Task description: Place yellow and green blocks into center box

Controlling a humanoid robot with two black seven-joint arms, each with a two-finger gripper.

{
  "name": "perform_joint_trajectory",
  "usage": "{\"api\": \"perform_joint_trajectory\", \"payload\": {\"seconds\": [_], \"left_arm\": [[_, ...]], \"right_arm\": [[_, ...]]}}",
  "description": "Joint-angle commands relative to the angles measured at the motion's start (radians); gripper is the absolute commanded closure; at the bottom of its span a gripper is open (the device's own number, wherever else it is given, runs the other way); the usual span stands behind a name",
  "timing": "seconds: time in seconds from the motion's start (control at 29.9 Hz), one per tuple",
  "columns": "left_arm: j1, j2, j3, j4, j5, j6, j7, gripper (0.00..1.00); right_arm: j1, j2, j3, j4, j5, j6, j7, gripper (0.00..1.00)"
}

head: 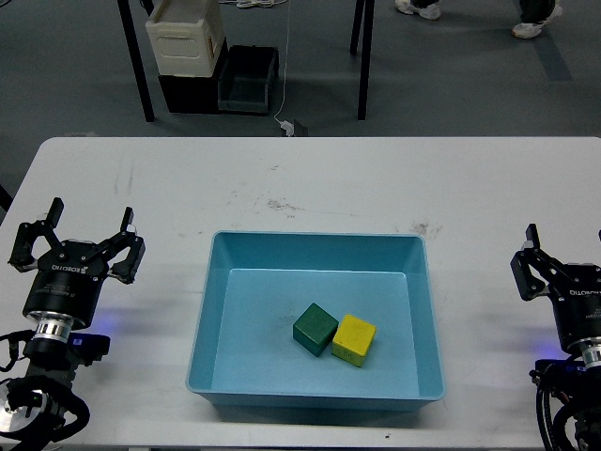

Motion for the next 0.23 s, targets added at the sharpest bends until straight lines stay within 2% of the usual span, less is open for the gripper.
{"api": "perform_joint_trajectory", "payload": {"seconds": [0.0,0.2], "left_arm": [[0.006,0.000,0.001,-0.015,0.000,-0.002,0.000,0.00],[0.011,0.000,0.001,-0.017,0.000,-0.002,0.000,0.00]], "right_arm": [[-0.005,0.002,-0.002,-0.001,-0.001,0.009,0.001,0.00],[-0.002,0.002,-0.001,-0.006,-0.013,0.041,0.012,0.00]]}}
